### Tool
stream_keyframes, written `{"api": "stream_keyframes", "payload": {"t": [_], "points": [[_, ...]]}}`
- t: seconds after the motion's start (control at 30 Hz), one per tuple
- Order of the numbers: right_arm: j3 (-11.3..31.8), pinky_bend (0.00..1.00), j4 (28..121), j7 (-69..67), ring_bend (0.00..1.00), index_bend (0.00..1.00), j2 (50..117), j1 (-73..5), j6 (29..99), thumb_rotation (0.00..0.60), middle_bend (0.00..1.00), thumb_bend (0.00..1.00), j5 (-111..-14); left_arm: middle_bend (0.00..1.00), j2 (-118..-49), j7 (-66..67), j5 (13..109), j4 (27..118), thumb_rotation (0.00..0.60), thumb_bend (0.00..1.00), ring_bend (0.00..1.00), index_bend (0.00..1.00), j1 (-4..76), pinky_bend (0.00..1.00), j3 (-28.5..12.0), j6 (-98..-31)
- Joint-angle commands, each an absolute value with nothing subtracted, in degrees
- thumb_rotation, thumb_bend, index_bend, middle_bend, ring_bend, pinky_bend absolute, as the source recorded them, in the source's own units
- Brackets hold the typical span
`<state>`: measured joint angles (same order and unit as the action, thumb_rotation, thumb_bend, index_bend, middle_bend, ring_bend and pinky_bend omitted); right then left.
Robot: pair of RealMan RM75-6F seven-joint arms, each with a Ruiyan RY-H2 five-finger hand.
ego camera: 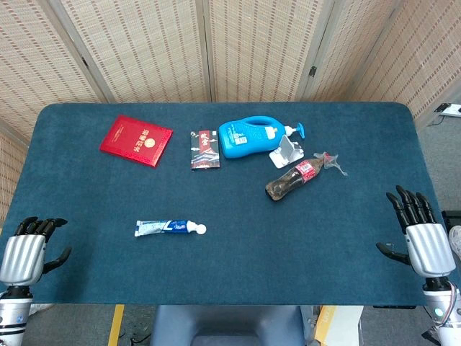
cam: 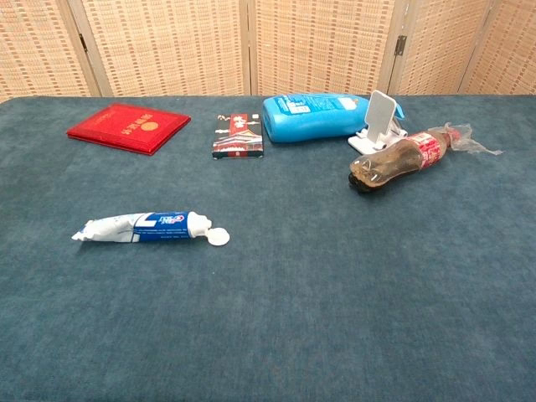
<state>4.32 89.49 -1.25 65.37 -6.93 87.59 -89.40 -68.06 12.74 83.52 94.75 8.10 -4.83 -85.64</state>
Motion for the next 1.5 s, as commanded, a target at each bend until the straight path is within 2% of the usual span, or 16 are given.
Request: {"api": "stream_keyframes", "payload": {"t": [0.03,0.23,0.37,0.63,0.97,1.27,1.5], "points": [[4.4,0.0,89.6,-1.4,0.0,0.0,65.3,-6.9,87.7,0.6,0.0,0.0,-89.3,0.39,-68.1,12.9,83.2,94.7,0.6,0.29,0.35,0.34,8.3,0.23,-4.9,-85.3],[4.6,0.0,89.6,-1.6,0.0,0.0,65.1,-6.9,87.9,0.6,0.0,0.0,-89.5,0.39,-68.1,12.8,83.6,94.5,0.6,0.29,0.35,0.31,8.8,0.23,-4.9,-84.7],[4.9,0.0,90.3,-1.5,0.0,0.0,64.3,-6.8,89.0,0.6,0.0,0.0,-90.4,0.38,-67.6,10.4,85.5,94.8,0.6,0.28,0.34,0.29,11.3,0.23,-5.0,-81.6],[5.0,0.0,90.7,-2.0,0.0,0.0,63.6,-6.4,89.7,0.6,0.0,0.0,-90.6,0.3,-68.5,9.9,86.7,96.3,0.6,0.27,0.27,0.2,18.5,0.19,-5.6,-71.8],[5.0,0.0,90.5,-2.8,0.0,0.0,63.4,-5.9,90.5,0.6,0.0,0.0,-90.8,0.24,-75.3,13.6,81.6,94.2,0.6,0.26,0.22,0.14,28.5,0.17,-7.7,-58.2],[5.2,0.0,89.8,-4.5,0.0,0.0,63.3,-5.3,91.7,0.6,0.0,0.0,-90.8,0.23,-81.7,18.9,74.7,89.4,0.6,0.26,0.23,0.18,33.2,0.18,-8.2,-52.8],[5.1,0.0,89.3,-5.0,0.0,0.0,63.2,-4.9,91.8,0.6,0.0,0.0,-90.6,0.3,-85.5,24.9,71.1,85.0,0.6,0.26,0.31,0.31,34.9,0.22,-8.1,-53.4]]}}
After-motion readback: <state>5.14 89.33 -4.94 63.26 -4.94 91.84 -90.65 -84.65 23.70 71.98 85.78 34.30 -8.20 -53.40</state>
